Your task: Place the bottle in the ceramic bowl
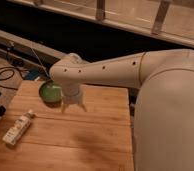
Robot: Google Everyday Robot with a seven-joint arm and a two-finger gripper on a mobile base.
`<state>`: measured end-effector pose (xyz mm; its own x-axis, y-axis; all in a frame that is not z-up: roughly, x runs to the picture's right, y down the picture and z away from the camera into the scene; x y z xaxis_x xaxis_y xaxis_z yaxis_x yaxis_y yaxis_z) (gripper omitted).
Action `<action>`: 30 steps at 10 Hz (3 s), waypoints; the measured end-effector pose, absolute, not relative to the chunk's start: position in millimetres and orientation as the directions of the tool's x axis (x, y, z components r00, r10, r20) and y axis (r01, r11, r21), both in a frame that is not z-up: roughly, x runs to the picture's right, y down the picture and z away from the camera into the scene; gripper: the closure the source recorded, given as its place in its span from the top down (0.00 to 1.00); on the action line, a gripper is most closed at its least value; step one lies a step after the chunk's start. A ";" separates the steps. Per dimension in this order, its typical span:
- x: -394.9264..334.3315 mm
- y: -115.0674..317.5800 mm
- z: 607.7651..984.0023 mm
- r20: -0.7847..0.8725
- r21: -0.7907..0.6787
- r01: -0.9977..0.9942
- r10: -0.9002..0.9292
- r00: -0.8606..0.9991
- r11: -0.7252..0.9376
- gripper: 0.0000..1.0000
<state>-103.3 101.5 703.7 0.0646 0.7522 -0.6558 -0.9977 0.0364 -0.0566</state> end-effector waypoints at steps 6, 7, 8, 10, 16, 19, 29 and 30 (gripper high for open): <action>-102.6 100.9 702.9 -0.654 -0.056 -0.998 0.754 0.064 0.036 0.65; -103.8 100.5 702.5 -0.647 -0.060 -0.998 0.760 0.060 0.027 0.65; -107.4 99.3 700.1 -0.631 -0.070 -0.997 0.774 0.053 0.012 0.65; -134.2 96.7 700.0 -0.602 -0.100 -0.994 0.794 0.088 0.034 0.65; -284.5 93.8 713.8 -0.544 -0.176 -0.982 0.826 0.150 0.063 0.65; -321.4 97.1 712.8 -0.532 -0.198 -0.975 0.824 0.192 0.099 0.65; -381.1 98.2 727.5 -0.518 -0.286 -0.948 0.810 0.276 0.141 0.65; -401.4 100.5 733.4 -0.521 -0.299 -0.942 0.801 0.295 0.152 0.65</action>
<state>-401.4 100.5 733.4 0.2948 0.8008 -0.5213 -0.9420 0.1519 -0.2992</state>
